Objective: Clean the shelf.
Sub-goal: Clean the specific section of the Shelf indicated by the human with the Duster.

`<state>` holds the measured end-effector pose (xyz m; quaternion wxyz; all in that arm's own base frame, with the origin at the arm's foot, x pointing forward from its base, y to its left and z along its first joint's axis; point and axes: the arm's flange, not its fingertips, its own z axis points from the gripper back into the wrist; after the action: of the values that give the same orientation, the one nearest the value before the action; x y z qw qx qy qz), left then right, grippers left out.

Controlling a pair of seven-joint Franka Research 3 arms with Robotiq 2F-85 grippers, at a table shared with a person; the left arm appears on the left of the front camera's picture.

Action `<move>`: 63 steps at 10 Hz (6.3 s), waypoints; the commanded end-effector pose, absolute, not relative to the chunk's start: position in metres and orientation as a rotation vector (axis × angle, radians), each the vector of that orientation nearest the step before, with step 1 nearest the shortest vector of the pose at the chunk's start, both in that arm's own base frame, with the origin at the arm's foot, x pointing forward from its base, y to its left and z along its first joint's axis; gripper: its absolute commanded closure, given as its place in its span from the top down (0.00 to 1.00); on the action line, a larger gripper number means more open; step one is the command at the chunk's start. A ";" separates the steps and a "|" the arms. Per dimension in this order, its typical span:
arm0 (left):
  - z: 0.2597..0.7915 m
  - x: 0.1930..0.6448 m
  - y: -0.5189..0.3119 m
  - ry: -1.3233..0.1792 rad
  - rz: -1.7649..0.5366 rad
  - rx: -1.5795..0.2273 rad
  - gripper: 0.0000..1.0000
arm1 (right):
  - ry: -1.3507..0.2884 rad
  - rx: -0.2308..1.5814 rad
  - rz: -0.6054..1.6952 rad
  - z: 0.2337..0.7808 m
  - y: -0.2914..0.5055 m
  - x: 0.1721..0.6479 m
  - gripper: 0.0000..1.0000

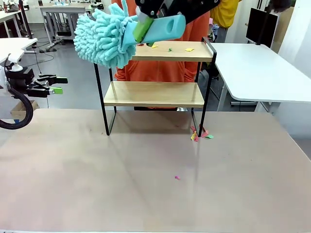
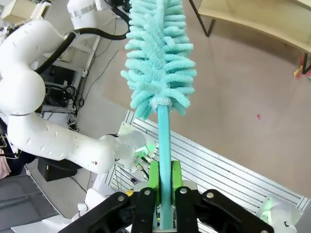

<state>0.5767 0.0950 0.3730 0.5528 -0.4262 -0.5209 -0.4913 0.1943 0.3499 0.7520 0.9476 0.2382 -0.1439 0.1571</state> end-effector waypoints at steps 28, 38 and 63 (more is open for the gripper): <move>0.376 0.575 0.095 -1.233 -1.169 -1.002 1.00 | -0.343 0.122 -0.118 0.693 0.496 0.369 0.13; 0.376 0.575 0.095 -1.233 -1.169 -1.002 1.00 | -0.269 0.176 -0.249 0.657 0.362 0.357 0.13; 0.376 0.575 0.095 -1.233 -1.169 -1.002 1.00 | -0.315 0.472 0.486 0.714 0.253 0.251 0.13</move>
<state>0.5772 0.0951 0.3734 0.5526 -0.4257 -0.5211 -0.4918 0.2548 0.2655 0.7225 0.9440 0.2123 -0.1785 0.1787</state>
